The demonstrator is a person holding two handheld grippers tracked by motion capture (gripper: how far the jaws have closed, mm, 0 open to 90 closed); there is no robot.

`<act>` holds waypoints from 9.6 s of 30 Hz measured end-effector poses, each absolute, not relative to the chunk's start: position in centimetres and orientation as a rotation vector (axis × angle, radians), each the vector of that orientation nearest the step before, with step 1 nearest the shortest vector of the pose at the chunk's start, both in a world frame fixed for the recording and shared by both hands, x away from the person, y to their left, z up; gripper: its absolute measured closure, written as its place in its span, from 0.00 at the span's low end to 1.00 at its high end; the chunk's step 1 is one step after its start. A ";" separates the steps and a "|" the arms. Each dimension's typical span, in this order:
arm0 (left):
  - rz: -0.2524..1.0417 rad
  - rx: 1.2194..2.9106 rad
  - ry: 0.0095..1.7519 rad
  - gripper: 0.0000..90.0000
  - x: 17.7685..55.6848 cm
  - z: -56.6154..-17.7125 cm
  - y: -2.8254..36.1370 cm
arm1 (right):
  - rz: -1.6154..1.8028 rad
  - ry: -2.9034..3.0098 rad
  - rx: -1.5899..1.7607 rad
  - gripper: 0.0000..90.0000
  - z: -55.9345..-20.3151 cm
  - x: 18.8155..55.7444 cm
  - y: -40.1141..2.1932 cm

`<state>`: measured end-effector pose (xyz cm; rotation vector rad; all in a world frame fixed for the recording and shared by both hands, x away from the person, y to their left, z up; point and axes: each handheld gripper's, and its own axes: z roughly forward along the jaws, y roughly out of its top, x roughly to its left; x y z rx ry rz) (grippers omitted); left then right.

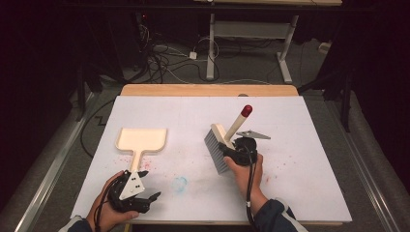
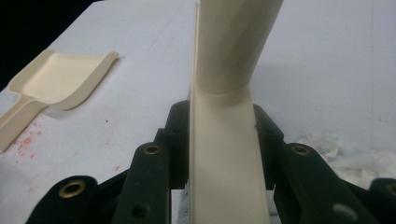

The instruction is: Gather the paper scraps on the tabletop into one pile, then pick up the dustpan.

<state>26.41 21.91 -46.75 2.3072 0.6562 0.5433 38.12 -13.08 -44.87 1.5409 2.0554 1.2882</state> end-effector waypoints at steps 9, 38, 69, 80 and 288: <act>0.547 2.316 0.653 0.24 26.4 -46.8 21.9 | 1.322 2.076 1.451 0.75 -42.8 37.6 -13.6; 0.562 2.323 0.656 0.24 26.2 -46.7 22.0 | 0.973 1.913 1.352 0.75 -40.8 37.9 -20.2; 0.575 2.326 0.662 0.24 26.1 -46.8 22.0 | 0.969 1.987 1.186 0.75 -41.8 37.7 -14.3; 0.583 2.323 0.666 0.24 26.0 -46.7 22.1 | 1.124 2.000 1.107 0.75 -39.5 36.9 -16.4; 0.450 1.998 1.515 0.41 36.3 -48.5 26.0 | 1.064 2.005 0.952 0.75 -40.7 31.1 -24.8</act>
